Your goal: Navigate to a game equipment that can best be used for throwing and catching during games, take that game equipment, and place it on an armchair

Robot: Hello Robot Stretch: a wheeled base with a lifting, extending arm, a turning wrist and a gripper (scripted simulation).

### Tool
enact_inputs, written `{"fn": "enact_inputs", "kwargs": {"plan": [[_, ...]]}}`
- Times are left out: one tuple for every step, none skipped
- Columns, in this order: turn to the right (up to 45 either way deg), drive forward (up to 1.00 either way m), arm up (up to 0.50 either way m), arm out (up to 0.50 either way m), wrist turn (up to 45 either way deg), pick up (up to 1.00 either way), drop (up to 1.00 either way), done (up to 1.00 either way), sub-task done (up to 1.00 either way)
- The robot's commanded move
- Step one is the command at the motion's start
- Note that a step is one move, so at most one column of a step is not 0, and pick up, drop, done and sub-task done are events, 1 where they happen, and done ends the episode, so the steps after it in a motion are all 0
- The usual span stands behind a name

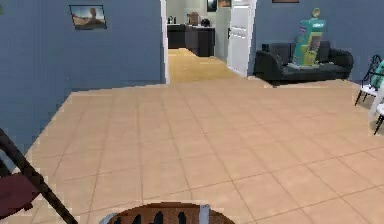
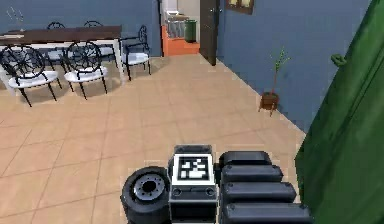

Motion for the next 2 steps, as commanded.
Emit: {"fn": "enact_inputs", "kwargs": {"plan": [[45.0,0.00,0.00,0.00,0.0,0.00,0.00,0.00,0.00],[24.0,0.00,0.00,0.00,0.0,0.00,0.00,0.00,0.00]]}}
